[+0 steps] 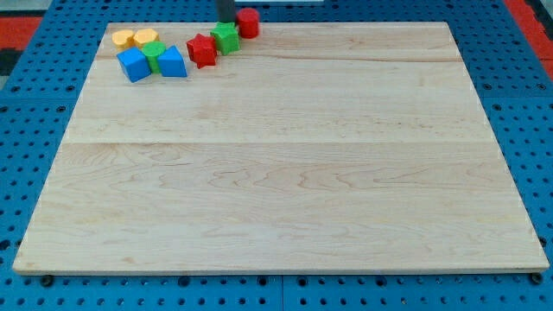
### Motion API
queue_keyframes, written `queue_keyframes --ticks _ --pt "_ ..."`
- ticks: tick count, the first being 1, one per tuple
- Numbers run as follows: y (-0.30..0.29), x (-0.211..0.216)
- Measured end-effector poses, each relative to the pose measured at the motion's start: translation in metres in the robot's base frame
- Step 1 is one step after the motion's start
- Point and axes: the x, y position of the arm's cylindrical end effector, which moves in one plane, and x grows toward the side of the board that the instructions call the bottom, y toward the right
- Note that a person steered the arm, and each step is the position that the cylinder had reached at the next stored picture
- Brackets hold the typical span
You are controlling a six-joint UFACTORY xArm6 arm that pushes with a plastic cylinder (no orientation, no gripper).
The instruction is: Move the red circle towards the right
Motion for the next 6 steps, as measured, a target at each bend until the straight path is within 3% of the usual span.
queue_keyframes --ticks 1,2,3,4,5,6 --pt "0.09 0.021" --pt "0.067 0.039" --pt "0.013 0.025" --pt "0.027 -0.004" --pt "0.048 -0.003" --pt "0.118 -0.001"
